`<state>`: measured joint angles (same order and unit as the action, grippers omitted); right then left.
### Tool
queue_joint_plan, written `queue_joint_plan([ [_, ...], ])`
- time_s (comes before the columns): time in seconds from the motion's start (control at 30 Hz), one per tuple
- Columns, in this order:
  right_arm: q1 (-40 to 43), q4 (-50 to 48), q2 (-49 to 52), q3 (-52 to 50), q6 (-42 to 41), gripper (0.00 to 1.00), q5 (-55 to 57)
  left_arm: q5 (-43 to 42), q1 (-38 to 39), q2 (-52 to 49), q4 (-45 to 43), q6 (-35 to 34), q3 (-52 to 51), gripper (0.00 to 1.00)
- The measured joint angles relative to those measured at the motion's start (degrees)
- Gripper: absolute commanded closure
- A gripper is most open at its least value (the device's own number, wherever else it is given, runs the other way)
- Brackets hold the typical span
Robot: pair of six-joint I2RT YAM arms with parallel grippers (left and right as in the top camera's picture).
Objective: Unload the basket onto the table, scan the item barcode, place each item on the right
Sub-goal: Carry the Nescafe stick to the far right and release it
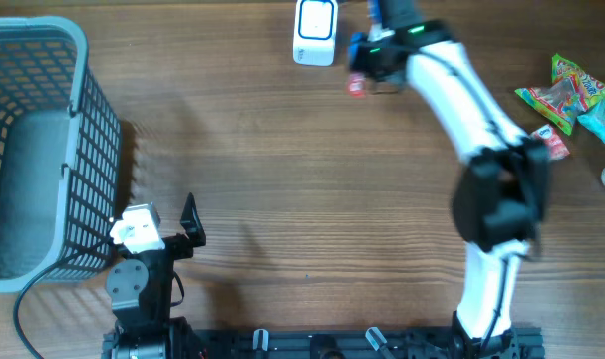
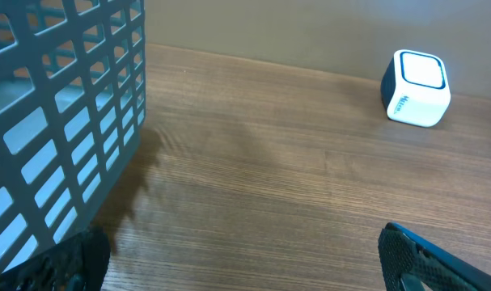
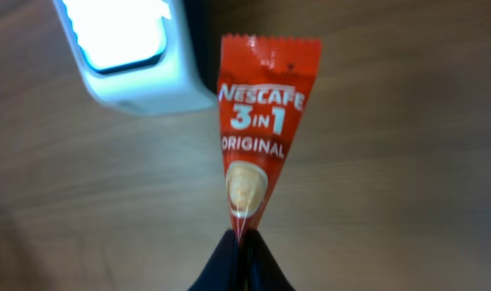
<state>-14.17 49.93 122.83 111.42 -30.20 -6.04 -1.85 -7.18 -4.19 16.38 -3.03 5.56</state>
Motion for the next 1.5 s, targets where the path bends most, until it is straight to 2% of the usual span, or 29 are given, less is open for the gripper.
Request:
queue_joint_plan([
  [0.1, 7.3, 11.4, -10.3, 0.9, 0.0, 0.96, 5.9, 0.0, 0.0, 0.0, 0.0, 0.0, 0.0, 0.00],
  [0.2, 14.2, 15.6, -14.6, 1.6, 2.3, 0.96, 11.6, 0.0, 0.0, 0.0, 0.0, 0.0, 0.0, 0.00],
  [0.33, 18.7, 6.8, -14.0, -5.9, 13.6, 0.96, 12.7, 0.0, 0.0, 0.0, 0.0, 0.0, 0.0, 0.00],
  [0.4, 20.6, 0.3, -13.7, -13.6, 17.6, 0.96, 13.2, 0.0, 0.0, 0.0, 0.0, 0.0, 0.0, 0.00],
  [0.5, 24.4, -9.0, -13.0, -23.2, 20.1, 0.96, 13.7, 0.0, 0.0, 0.0, 0.0, 0.0, 0.0, 0.00],
  [0.63, 29.3, -13.9, -12.6, -27.7, 21.3, 0.93, 14.0, 0.0, 0.0, 0.0, 0.0, 0.0, 0.0, 0.00],
  [0.67, 30.1, -15.2, -12.6, -27.7, 21.4, 0.71, 14.1, 0.0, 0.0, 0.0, 0.0, 0.0, 0.0, 0.00],
  [0.7, 31.1, -16.5, -12.6, -27.7, 21.6, 0.42, 14.1, 0.0, 0.0, 0.0, 0.0, 0.0, 0.0, 0.00],
  [0.77, 31.5, -16.9, -12.6, -27.7, 21.7, 0.20, 14.0, 0.0, 0.0, 0.0, 0.0, 0.0, 0.0, 0.00],
  [0.8, 31.5, -16.9, -12.6, -27.7, 21.7, 0.00, 13.6, 0.0, 0.0, 0.0, 0.0, 0.0, 0.0, 0.00],
  [0.9, 31.2, -14.9, -12.6, -27.3, 21.9, 0.00, 9.9, 0.0, 0.0, 0.0, 0.0, 0.0, 0.0, 0.00],
  [1.07, 31.0, -5.3, -15.6, -22.7, 19.5, 0.00, 0.1, 0.0, 0.0, 0.0, 0.0, 0.0, 0.0, 0.00],
  [1.17, 30.8, -2.3, -26.4, -21.7, 18.9, 0.00, -7.5, 0.0, 0.0, 0.0, 0.0, 0.0, 0.0, 0.00],
  [1.2, 30.3, -0.7, -33.8, -20.7, 18.8, 0.00, -10.1, 0.0, 0.0, 0.0, 0.0, 0.0, 0.0, 0.00],
  [1.33, 28.5, 6.4, -53.4, -19.9, 16.5, 0.00, -12.7, 0.0, 0.0, 0.0, 0.0, 0.0, 0.0, 0.00],
  [1.5, 28.6, 8.3, -74.8, -19.0, 11.5, 0.00, -13.5, 0.0, 0.0, 0.0, -0.1, 0.0, 0.0, 0.00],
])
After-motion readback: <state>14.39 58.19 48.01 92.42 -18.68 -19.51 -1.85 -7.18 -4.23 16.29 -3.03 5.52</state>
